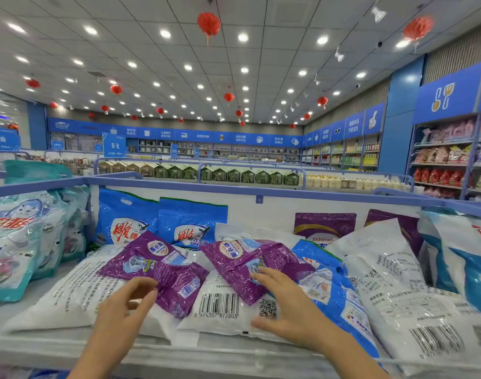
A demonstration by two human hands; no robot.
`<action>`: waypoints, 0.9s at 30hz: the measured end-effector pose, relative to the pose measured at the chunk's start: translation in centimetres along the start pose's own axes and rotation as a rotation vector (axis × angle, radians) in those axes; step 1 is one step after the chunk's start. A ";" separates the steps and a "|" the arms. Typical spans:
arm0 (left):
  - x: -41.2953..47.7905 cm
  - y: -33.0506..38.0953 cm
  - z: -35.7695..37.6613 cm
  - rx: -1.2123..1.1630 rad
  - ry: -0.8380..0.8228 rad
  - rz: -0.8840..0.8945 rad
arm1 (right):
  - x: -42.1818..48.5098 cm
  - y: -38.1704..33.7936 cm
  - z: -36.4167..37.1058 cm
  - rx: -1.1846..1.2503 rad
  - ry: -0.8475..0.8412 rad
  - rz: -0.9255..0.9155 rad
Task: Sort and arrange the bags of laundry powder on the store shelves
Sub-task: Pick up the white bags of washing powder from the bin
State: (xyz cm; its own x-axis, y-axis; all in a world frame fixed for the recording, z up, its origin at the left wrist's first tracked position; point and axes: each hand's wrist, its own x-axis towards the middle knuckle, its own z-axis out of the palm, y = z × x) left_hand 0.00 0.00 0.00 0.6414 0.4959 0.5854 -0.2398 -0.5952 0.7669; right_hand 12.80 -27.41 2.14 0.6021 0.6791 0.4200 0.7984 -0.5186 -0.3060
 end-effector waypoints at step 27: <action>5.2 1.4 8.7 -0.417 -0.582 -0.281 | 11.0 -4.9 -13.0 0.861 0.274 0.212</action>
State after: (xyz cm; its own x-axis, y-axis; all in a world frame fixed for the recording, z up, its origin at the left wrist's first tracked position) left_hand 9.35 -3.78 1.81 0.9712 0.1120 0.2102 -0.1923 -0.1517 0.9695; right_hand 15.35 -24.19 19.40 0.8006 0.4105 0.4365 0.4701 0.0215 -0.8824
